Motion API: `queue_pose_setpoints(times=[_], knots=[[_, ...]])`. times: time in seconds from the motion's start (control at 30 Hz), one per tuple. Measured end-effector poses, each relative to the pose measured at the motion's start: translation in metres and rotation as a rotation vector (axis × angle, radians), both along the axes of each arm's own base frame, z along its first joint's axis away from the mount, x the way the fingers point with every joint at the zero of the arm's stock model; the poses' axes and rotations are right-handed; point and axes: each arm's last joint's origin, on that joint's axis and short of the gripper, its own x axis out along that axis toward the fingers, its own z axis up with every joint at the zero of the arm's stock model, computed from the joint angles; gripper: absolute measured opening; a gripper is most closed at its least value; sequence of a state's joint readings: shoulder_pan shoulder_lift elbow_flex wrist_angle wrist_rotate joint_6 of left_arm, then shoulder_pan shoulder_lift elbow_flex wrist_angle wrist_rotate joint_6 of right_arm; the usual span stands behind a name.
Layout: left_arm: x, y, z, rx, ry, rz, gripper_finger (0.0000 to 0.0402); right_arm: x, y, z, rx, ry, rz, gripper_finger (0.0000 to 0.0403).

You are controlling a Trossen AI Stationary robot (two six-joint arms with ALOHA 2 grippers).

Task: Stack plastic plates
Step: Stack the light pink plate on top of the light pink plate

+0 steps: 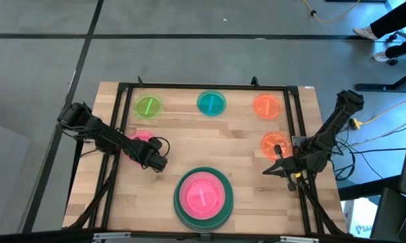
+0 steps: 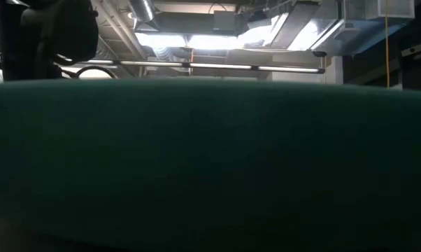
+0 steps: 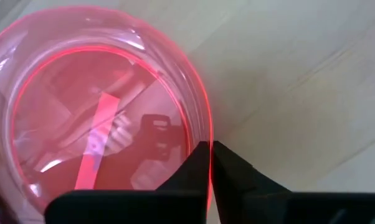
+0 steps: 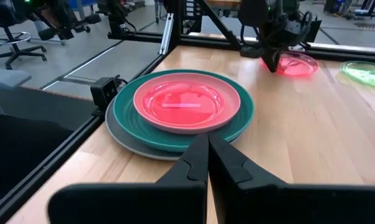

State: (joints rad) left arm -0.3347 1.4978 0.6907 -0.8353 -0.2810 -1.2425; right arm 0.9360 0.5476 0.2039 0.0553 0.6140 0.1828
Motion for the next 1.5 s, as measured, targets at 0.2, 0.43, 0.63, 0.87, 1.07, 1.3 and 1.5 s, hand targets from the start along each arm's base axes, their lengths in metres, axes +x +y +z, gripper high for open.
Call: queue_pose_setpoints(times=[0.2,0.43,0.63,0.87,1.07,1.3,1.5], knots=[[0.009,-0.005,0.008,-0.018,-0.043,-0.020,0.0004,0.000,0.000,0.000,-0.004,-0.005,0.002,0.0002],[0.036,-0.023,0.046,0.000,-0.177,-0.139,0.0003,0.000,0.000,0.000,-0.005,-0.005,0.002,0.0002],[0.057,-0.042,0.088,-0.012,-0.330,-0.215,0.0003,0.000,0.000,0.000,-0.005,-0.005,0.002,0.0002],[0.074,-0.068,0.133,-0.021,-0.573,-0.294,0.0003,0.000,0.000,0.000,-0.005,-0.005,0.002,0.0002],[0.085,-0.088,0.157,-0.064,-0.764,-0.375,0.0003,0.000,0.000,0.000,-0.006,-0.005,-0.001,0.0002],[0.112,-0.110,0.164,-0.016,-0.820,-0.559,0.0003,0.000,0.000,0.000,-0.008,-0.006,-0.005,0.0002],[0.144,-0.135,0.169,-0.045,-0.806,-0.766,0.0003,0.000,0.000,0.000,-0.008,-0.006,-0.005,0.0002]])
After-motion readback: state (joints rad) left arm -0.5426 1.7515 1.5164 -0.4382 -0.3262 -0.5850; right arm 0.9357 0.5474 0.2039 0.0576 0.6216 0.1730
